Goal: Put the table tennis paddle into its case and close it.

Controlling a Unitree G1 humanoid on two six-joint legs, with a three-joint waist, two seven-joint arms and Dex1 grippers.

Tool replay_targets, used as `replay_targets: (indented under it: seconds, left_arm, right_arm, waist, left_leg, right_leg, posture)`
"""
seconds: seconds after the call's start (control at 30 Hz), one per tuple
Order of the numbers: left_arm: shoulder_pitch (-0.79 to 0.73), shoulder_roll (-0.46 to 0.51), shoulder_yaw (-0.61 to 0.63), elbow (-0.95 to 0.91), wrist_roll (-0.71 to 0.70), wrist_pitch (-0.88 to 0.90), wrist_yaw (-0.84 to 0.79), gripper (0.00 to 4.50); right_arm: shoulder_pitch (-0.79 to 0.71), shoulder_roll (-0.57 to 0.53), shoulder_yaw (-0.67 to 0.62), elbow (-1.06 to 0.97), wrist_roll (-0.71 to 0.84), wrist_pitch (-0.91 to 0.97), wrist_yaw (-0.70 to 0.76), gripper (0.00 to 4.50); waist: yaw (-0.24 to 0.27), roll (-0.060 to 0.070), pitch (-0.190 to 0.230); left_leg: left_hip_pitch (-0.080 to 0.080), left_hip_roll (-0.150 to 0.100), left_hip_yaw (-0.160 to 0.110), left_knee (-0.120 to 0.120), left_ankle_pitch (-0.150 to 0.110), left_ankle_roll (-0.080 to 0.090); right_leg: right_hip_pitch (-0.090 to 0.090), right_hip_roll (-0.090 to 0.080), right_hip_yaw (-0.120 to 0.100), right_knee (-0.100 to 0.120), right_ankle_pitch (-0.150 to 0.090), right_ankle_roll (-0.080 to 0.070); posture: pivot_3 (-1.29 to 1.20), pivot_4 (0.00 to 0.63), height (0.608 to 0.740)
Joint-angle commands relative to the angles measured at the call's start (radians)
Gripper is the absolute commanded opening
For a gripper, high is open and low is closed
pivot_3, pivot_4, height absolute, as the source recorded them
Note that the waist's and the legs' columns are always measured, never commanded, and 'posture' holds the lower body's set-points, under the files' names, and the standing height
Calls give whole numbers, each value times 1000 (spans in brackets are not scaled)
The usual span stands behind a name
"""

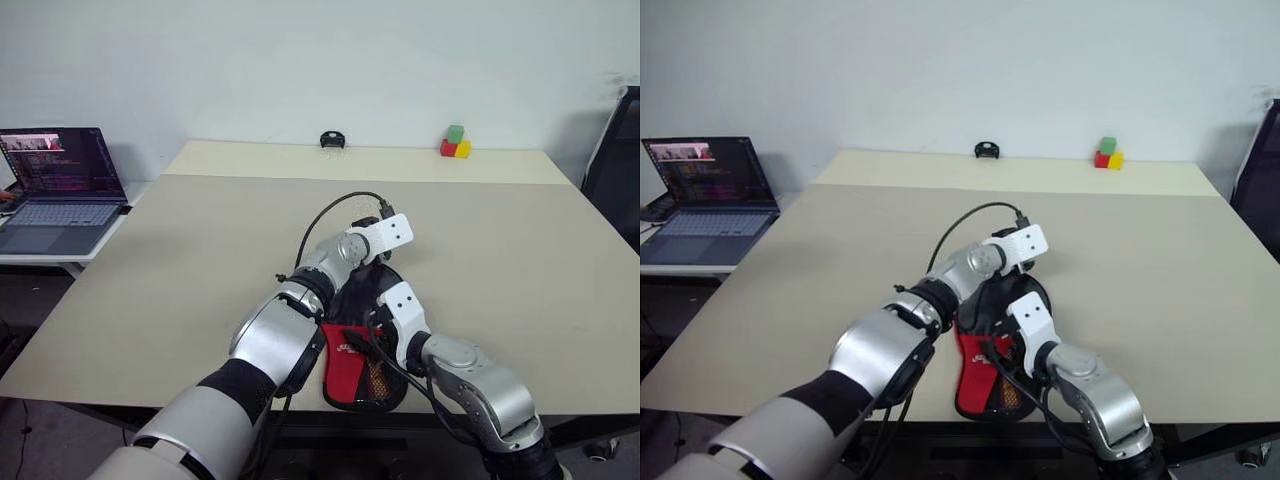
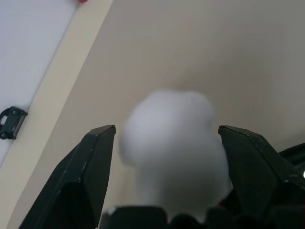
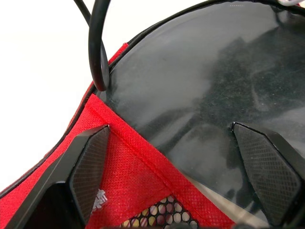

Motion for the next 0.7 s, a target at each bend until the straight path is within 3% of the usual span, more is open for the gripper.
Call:
replay_targets:
  seconds: [0.03,0.27,0.43,0.6,0.7]
  left_arm:
    - [-36,23,40,-39,-37,-29,14,3555]
    - [-84,89,116,-54,-104,-99,-10,3555]
    - [-77,150,204,-89,-220,-198,-150,3555]
    - [66,202,262,-189,-377,-275,-535,3555]
    - [136,227,262,-261,-423,-267,-636,3555]
  right_arm:
    - [22,-7,37,116,16,67,24,4500]
    - [-30,-30,5,170,10,38,55,4500]
    - [-51,-46,-42,152,32,47,78,4500]
    - [-54,-54,-153,39,157,104,130,4500]
    - [-56,-55,-210,-22,239,153,157,4500]
  waist:
    - [-5,0,0]
    - [-18,0,0]
    - [-17,0,0]
    - [-15,0,0]
    - [-15,1,2]
  left_leg:
    - [2,0,0,0,0,0]
    - [9,1,0,-1,0,0]
    - [10,1,0,-1,0,0]
    - [9,1,0,-1,0,0]
    - [6,1,0,-1,0,0]
  right_leg:
    - [2,0,0,0,0,0]
    - [7,1,0,0,0,0]
    - [8,1,0,0,0,0]
    - [8,0,0,0,0,0]
    - [5,0,0,-1,0,0]
  posture:
    - [0,150,740]
    - [0,150,740]
    - [0,150,740]
    - [0,150,740]
    - [0,150,740]
